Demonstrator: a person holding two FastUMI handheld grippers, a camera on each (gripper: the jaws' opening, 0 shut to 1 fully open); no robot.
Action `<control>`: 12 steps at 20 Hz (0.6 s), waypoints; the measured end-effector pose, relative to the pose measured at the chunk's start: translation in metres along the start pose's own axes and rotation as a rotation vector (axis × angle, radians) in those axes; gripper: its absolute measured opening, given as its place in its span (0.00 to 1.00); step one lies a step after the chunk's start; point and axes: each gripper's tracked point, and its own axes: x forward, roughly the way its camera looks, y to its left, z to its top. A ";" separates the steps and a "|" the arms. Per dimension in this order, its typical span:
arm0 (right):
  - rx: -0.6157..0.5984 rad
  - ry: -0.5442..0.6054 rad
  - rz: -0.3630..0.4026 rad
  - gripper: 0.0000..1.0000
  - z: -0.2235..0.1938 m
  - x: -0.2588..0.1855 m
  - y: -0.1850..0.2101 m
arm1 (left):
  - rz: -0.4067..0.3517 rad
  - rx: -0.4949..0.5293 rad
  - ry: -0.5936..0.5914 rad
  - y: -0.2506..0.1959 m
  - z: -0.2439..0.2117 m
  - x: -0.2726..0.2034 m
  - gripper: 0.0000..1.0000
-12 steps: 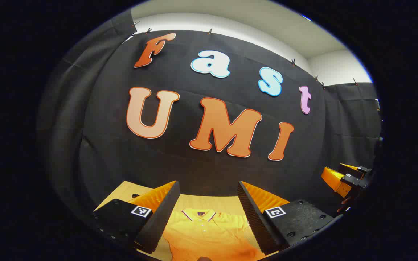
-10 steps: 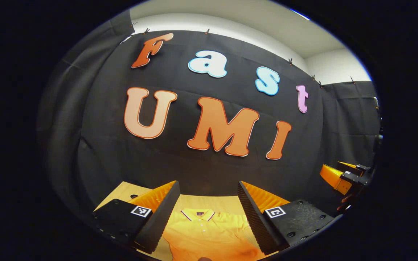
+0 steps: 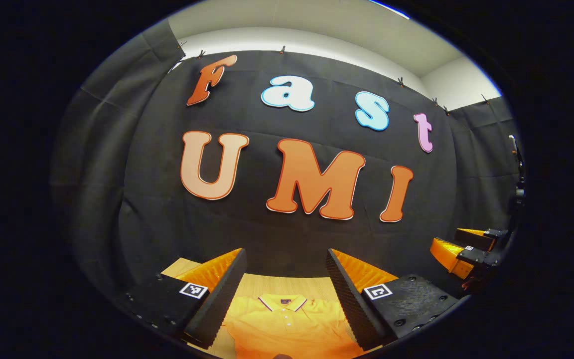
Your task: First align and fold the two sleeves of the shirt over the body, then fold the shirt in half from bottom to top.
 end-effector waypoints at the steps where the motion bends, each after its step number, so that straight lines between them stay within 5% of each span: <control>1: -0.010 0.009 0.012 0.98 -0.006 0.004 0.003 | 0.001 0.006 0.011 -0.002 -0.003 0.001 0.98; 7: -0.023 0.078 0.082 0.98 -0.033 0.022 0.018 | 0.027 0.066 0.015 -0.003 -0.011 0.004 0.98; 12: -0.031 0.254 0.183 0.97 -0.089 0.049 0.042 | 0.059 0.095 0.015 0.002 -0.011 -0.001 0.98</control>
